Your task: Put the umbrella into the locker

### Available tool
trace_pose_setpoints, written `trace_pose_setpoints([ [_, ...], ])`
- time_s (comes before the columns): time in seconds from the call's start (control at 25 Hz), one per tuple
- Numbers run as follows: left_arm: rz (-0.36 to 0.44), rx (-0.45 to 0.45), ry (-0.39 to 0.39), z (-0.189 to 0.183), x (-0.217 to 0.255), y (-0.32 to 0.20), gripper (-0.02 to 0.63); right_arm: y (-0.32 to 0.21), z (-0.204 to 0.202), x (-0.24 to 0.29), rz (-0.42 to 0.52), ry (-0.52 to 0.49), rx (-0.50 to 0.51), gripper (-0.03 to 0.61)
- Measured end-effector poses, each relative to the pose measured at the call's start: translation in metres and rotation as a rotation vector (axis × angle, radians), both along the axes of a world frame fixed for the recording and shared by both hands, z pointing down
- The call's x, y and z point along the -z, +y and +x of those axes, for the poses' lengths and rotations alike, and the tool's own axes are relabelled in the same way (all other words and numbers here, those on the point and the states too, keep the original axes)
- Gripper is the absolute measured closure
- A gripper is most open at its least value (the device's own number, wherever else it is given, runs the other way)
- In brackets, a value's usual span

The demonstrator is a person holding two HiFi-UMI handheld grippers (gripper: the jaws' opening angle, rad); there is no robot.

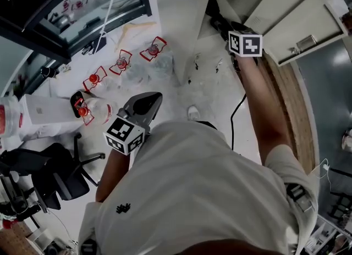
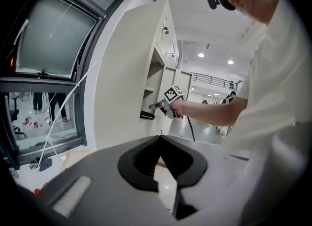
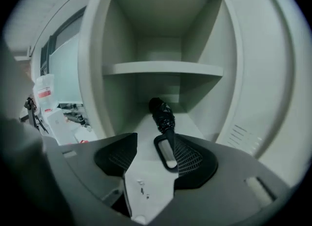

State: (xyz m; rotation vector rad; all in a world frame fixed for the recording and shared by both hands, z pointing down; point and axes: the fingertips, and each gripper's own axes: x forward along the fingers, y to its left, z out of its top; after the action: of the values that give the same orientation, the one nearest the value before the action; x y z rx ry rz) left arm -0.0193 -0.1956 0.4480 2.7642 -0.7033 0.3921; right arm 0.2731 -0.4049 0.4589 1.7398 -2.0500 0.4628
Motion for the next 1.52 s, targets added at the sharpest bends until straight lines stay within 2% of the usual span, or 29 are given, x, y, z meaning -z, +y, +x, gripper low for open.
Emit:
trace_pose_setpoints([
  [0.44, 0.005, -0.067, 0.008, -0.028, -0.001, 0.033, 0.558, 0.078, -0.032, -0.003, 0.009, -0.030, -0.027, 0.400],
  [1.0, 0.004, -0.120, 0.035, -0.056, -0.002, 0.063, 0.558, 0.172, -0.083, -0.002, 0.027, -0.023, -0.044, 0.552],
  [1.32, -0.011, -0.133, 0.038, -0.069, -0.009, 0.075, 0.558, 0.220, -0.127, -0.017, 0.007, -0.052, -0.005, 0.575],
  [1.52, -0.011, -0.139, 0.014, -0.079, -0.012, 0.082, 0.558, 0.252, -0.149, -0.026, -0.011, -0.090, 0.001, 0.575],
])
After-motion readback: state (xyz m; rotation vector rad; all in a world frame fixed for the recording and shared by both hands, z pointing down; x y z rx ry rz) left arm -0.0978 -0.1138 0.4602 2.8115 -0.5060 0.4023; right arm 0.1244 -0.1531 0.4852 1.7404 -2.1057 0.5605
